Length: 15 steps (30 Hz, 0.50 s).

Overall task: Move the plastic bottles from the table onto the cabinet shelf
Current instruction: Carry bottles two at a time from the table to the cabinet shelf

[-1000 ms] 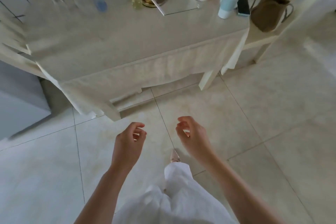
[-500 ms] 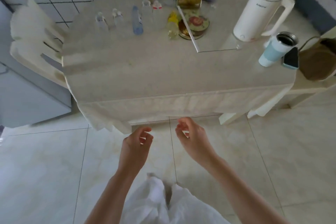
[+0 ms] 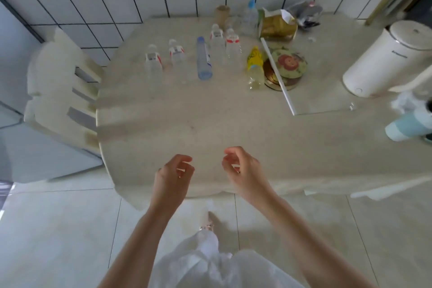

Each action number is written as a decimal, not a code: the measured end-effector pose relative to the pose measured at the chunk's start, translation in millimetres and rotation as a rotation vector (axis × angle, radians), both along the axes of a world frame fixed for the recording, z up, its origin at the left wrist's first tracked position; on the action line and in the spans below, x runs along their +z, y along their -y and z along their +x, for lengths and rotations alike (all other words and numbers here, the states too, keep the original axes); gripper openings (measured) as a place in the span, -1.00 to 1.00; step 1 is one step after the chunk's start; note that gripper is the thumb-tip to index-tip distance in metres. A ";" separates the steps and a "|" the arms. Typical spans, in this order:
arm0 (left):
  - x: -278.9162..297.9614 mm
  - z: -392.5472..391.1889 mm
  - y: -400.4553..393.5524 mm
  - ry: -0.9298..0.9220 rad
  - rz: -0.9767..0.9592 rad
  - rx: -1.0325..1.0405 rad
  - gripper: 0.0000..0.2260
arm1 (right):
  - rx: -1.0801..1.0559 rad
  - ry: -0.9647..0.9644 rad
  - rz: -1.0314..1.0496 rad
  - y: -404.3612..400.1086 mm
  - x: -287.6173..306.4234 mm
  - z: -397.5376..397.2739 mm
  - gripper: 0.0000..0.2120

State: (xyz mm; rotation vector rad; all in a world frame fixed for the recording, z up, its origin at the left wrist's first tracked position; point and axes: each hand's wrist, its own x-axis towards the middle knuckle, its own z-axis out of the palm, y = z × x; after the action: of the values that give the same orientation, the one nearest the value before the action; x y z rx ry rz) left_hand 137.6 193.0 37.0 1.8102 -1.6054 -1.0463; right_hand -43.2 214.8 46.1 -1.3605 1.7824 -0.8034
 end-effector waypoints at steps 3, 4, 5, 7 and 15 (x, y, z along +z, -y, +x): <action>2.5 10.5 53.1 0.020 0.015 0.012 -0.86 | 0.010 0.009 -0.003 47.8 2.5 11.2 -0.75; 2.2 13.3 70.3 0.026 0.018 0.016 -0.86 | 0.018 0.010 -0.001 63.5 2.9 14.0 -0.75; 1.8 15.2 85.2 0.031 0.020 0.023 -0.85 | 0.026 0.012 0.002 77.0 3.0 16.1 -0.75; 1.4 18.1 114.1 0.037 0.019 0.036 -0.85 | 0.037 0.009 0.004 104.4 4.1 19.7 -0.76; -3.3 13.9 209.9 0.045 0.060 0.123 -0.83 | 0.072 -0.019 0.013 213.6 2.5 23.1 -0.75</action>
State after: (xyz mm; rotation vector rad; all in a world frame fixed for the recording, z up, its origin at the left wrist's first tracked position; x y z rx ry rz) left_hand 151.5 -16.9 33.7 1.9588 -1.4817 -1.0136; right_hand -20.1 1.2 48.6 -1.4193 1.7400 -0.7417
